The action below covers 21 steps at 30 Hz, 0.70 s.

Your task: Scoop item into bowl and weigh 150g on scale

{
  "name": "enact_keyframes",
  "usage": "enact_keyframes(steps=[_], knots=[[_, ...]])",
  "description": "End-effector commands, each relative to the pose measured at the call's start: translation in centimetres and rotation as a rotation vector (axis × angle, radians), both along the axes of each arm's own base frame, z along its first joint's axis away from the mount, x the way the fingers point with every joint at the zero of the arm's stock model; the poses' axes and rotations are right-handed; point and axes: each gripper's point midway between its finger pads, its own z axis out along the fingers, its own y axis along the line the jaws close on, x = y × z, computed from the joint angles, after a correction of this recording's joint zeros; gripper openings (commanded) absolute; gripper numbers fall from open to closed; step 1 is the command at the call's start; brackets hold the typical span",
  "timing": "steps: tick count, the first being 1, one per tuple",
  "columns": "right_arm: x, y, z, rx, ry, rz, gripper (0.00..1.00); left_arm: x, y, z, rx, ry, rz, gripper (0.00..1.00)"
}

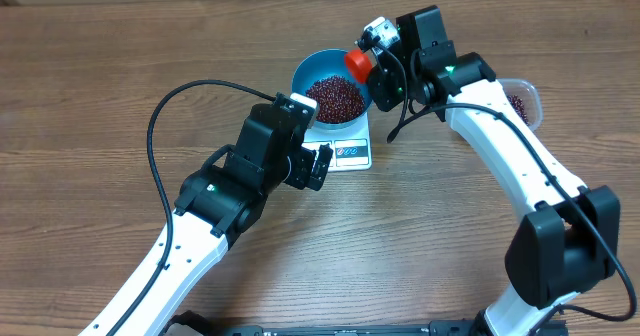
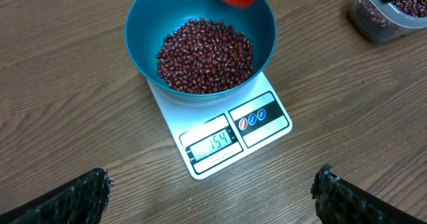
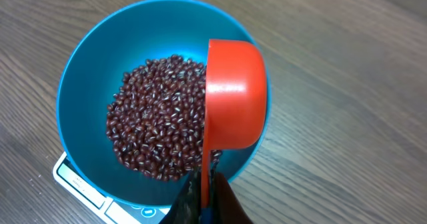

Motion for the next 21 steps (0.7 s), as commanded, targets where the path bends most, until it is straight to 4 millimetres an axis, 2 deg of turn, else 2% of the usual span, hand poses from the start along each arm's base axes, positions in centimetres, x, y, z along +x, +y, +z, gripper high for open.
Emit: enact_keyframes(steps=[1, 8, 21], knots=[[0.2, 1.1, 0.9, 0.037, -0.014, 0.037, 0.04, 0.0, -0.2, -0.1, 0.002, 0.002, -0.017, 1.0], [0.0, 1.4, -0.7, 0.033, 0.018, 0.046, 0.04, 0.0, -0.2, -0.1, 0.002, 0.002, -0.017, 1.0], [-0.2, 3.6, -4.3, 0.057, 0.089, 0.101, 0.04, 0.0, -0.2, -0.1, 0.002, 0.002, -0.017, 0.99]])
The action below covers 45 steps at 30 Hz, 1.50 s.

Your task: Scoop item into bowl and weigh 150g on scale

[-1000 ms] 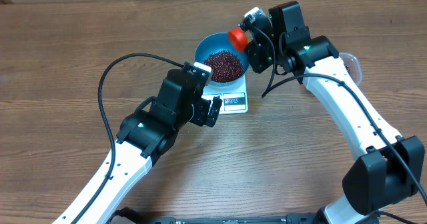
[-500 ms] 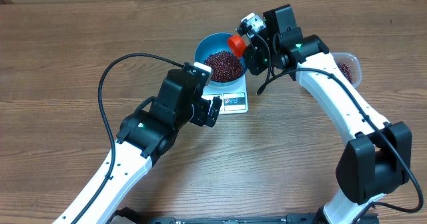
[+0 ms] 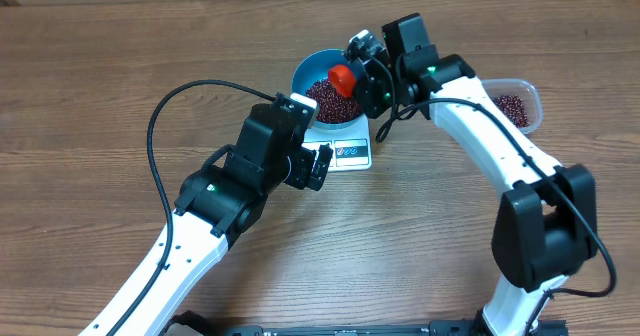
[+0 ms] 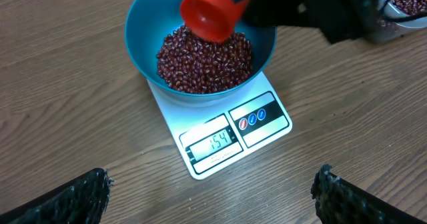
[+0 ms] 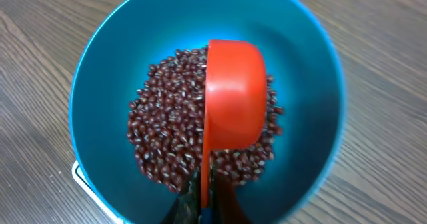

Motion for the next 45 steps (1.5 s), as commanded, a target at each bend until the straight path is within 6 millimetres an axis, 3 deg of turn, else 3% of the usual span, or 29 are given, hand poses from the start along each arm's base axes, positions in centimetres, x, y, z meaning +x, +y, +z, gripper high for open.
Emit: enact_keyframes(steps=[1, 9, 15, 24, 31, 38, 45], knots=[[0.2, 0.9, -1.0, 0.007, 0.007, 0.024, 0.04, 0.0, -0.2, -0.1, 0.001, 0.002, -0.016, 1.0], [0.3, 0.9, -1.2, 0.006, 0.011, 0.024, 0.04, 0.0, -0.2, -0.1, 0.001, 0.002, -0.016, 0.99], [-1.3, 0.6, -2.0, 0.001, 0.091, 0.025, 0.04, 0.0, -0.2, -0.1, 0.001, 0.002, -0.016, 1.0], [-2.9, 2.9, -0.6, 0.164, 0.157, 0.116, 0.04, 0.0, -0.2, -0.1, 0.001, 0.002, -0.016, 1.0], [-2.1, 3.6, 0.6, 0.256, 0.142, 0.121, 0.04, 0.0, -0.2, -0.1, 0.001, 0.002, -0.016, 1.0], [-0.7, 2.3, 1.1, 0.287, 0.136, 0.055, 0.04, 0.0, -0.2, -0.1, 0.001, 0.002, -0.016, 0.99], [-0.5, 1.6, 1.8, 0.351, 0.155, 0.061, 0.04, 0.0, -0.2, -0.1, 0.001, 0.002, -0.016, 1.0]])
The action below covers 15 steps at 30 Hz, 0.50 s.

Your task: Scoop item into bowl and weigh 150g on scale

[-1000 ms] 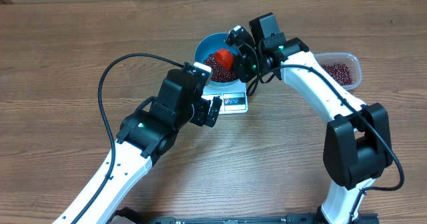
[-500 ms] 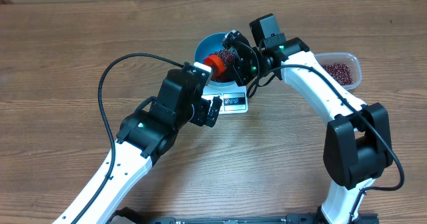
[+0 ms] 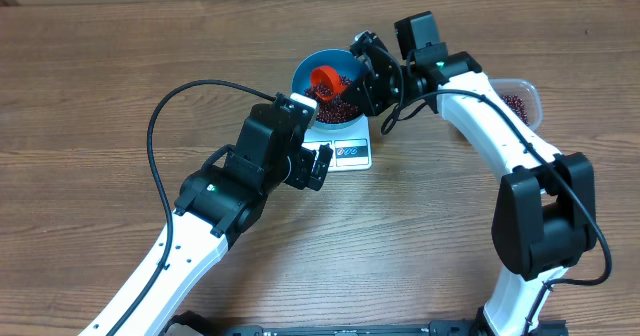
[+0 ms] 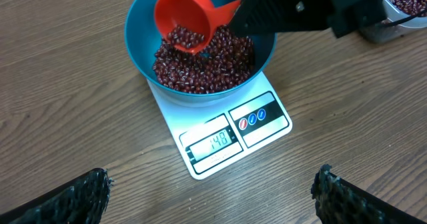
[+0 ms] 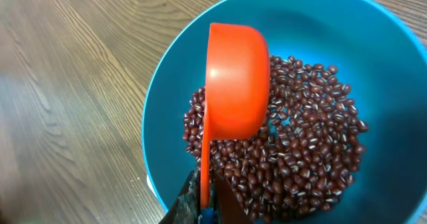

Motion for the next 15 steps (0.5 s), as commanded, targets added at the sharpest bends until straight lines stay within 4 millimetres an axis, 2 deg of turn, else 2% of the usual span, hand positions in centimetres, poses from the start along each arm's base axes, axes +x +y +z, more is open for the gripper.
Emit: enact_keyframes(steps=[1, 15], knots=[[0.25, 0.06, 0.99, 0.062, 0.007, 0.01, 0.04, -0.03, -0.22, -0.13, 0.001, 0.002, -0.016, 1.0], [0.33, -0.19, 1.1, 0.072, 0.01, 0.008, 0.04, -0.03, -0.22, -0.13, 0.001, 0.002, -0.016, 1.0]])
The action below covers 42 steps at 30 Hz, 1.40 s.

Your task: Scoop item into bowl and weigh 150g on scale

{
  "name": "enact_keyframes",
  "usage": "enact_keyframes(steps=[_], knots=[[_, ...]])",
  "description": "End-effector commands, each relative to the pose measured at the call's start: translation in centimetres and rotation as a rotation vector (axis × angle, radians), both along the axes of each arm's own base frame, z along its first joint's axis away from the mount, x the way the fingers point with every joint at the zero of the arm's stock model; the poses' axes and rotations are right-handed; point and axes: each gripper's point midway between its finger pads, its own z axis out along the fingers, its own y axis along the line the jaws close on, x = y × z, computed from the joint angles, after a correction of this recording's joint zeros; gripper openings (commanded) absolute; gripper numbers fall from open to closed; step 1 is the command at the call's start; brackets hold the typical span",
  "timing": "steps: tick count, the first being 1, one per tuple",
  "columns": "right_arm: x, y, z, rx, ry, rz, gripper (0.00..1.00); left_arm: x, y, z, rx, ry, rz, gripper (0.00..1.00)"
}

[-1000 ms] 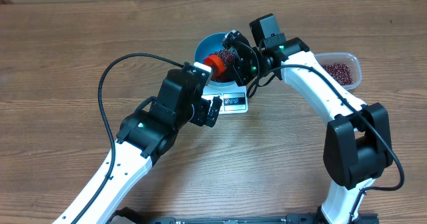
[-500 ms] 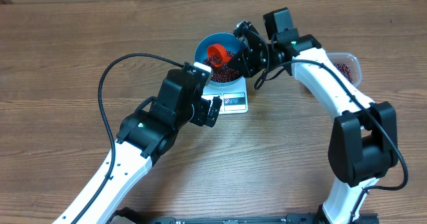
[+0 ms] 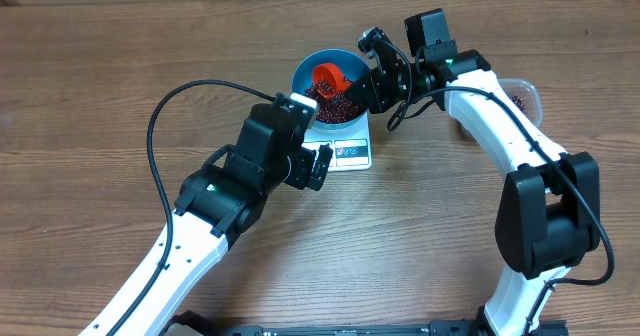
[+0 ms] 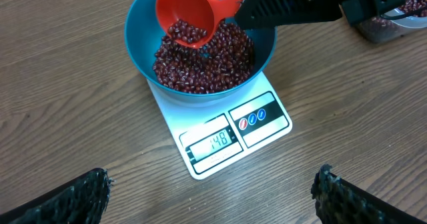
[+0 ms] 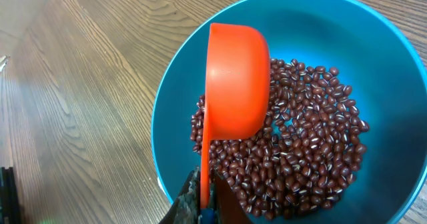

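Observation:
A blue bowl [image 4: 140, 51] of red beans [image 4: 220, 64] sits on the white scale [image 4: 230, 134], whose display reads 148. My right gripper [image 5: 205, 201] is shut on the handle of an orange scoop [image 4: 187, 14], which hangs over the bowl's left side with some beans in its cup. In the overhead view the scoop [image 3: 326, 75] is above the bowl [image 3: 303, 73]. My left gripper [image 4: 210, 194] stands open over bare table in front of the scale, holding nothing.
A clear container of red beans [image 4: 390, 11] stands on the table to the right of the scale, also at the right arm's far side [image 3: 522, 101]. A black cable [image 3: 165, 116] loops over the table left of the left arm.
The scoop sits slightly higher over the bowl's left side, still holding some beans. The scale still reads 148. The left arm has not moved.
The scale read 154 with the empty scoop held at the bowl's right rim. Then the scoop was down over the beans. Later it held beans above the bowl's left side and the reading was 148, as now.

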Motion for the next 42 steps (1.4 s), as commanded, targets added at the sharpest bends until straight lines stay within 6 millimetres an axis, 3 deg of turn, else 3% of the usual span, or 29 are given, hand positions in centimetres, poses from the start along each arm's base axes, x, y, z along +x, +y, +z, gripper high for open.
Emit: enact_keyframes(steps=[1, 14, 20, 25, 28, 37, 42], knots=[[0.3, 0.2, 0.6, 0.023, -0.005, 0.003, 0.04, 0.0, -0.2, -0.1, 0.001, 0.002, -0.016, 1.0], [0.3, 0.2, 0.5, 0.02, -0.011, 0.007, 0.04, 0.0, -0.2, -0.1, 0.001, 0.002, -0.016, 1.0], [2.2, -1.1, -0.1, -0.076, -0.084, -0.058, 0.04, 0.0, -0.2, -0.1, 0.001, 0.002, -0.016, 1.0], [1.0, -0.9, -0.1, -0.073, -0.044, -0.041, 0.04, 0.0, -0.2, -0.1, 0.001, 0.002, -0.016, 1.0], [2.4, -2.2, -0.6, -0.16, -0.094, -0.105, 0.04, 0.0, -0.2, -0.1, 0.001, 0.002, -0.016, 1.0], [2.1, -1.2, 1.2, -0.106, -0.125, -0.063, 0.04, 0.0, -0.2, -0.1, 0.001, 0.002, -0.016, 1.0], [2.4, -1.9, 1.4, -0.145, -0.144, -0.093, 0.04, 0.0, -0.2, -0.1, 0.001, 0.002, -0.016, 1.0]])
